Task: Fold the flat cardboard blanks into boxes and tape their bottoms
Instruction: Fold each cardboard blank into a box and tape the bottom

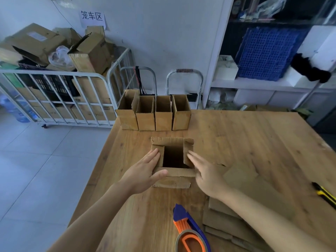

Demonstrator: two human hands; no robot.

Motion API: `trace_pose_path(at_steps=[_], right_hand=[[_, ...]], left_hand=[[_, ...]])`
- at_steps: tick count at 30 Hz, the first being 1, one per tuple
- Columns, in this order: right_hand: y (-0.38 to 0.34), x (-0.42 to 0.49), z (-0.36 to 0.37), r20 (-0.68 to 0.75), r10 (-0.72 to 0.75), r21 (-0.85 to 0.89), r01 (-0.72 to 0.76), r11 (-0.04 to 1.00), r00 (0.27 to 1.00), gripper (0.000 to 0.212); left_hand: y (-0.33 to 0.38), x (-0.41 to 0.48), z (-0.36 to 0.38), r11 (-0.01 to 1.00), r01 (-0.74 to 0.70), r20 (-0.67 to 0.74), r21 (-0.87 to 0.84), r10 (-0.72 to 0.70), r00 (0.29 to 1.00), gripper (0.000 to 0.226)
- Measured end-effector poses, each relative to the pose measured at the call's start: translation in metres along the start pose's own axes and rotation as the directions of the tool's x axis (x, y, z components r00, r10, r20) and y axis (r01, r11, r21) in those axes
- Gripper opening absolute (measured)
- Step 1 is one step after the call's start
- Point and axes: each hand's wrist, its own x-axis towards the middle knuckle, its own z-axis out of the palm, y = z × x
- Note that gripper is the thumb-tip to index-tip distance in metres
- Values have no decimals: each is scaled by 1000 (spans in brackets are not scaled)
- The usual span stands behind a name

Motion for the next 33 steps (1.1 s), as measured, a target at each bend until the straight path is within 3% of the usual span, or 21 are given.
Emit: trace_pose_path(at_steps=[3, 5, 8, 10, 12, 13, 16, 19, 23, 25, 28, 30, 33], right_hand=[[2, -1, 2, 138, -47, -187, 73, 980, 989, 63], [-2, 2, -4, 116, -6, -110, 19, 994, 993, 56], [-9, 13, -14, 40, 107, 77, -110, 991, 993, 40], [-14, 20, -14, -83, 173, 84, -166, 983, 981, 27], [-21, 28, -9, -200, 236, 35, -234, 972, 951, 27], [-23, 31, -4, -236, 252, 15, -256, 967, 938, 40], [-28, 38, 5, -243, 162, -108, -192, 975, 957, 73], [-25, 40, 8, -186, 94, -208, -133, 969, 978, 66], [-15, 37, 9, -105, -1, -318, -33, 948, 995, 36], [-12, 34, 14, -57, 12, -307, -29, 951, 998, 36], [-13, 32, 14, -43, 70, -270, -79, 960, 997, 38], [-18, 26, 10, 19, 22, -318, -15, 948, 1000, 42], [-25, 17, 6, 84, 57, -324, -26, 946, 995, 58]], left_hand=[[1, 0, -3, 1000, 9, 22, -1, -9, 1000, 123], [-2, 1, -6, 999, 16, 11, -43, -15, 1000, 118], [-5, 4, -9, 998, 43, -132, -55, -50, 990, 66], [1, 9, -10, 996, 69, -242, -60, -82, 967, 43], [11, 15, -10, 986, 118, -315, -119, -150, 937, 50], [15, 18, -10, 980, 140, -351, -140, -182, 919, 61], [17, 26, -11, 991, 107, -404, 77, -67, 912, 88], [13, 28, -17, 976, 45, -288, 213, 19, 958, 75], [14, 19, -14, 978, 3, -324, 209, 66, 944, 52], [11, 11, -6, 985, -31, -307, 167, 82, 948, 42], [6, 4, 7, 984, -39, -209, 171, 75, 975, 55], [3, 4, 13, 973, -14, -144, 229, 48, 988, 69], [1, 5, 14, 946, -23, -158, 324, 78, 984, 67]])
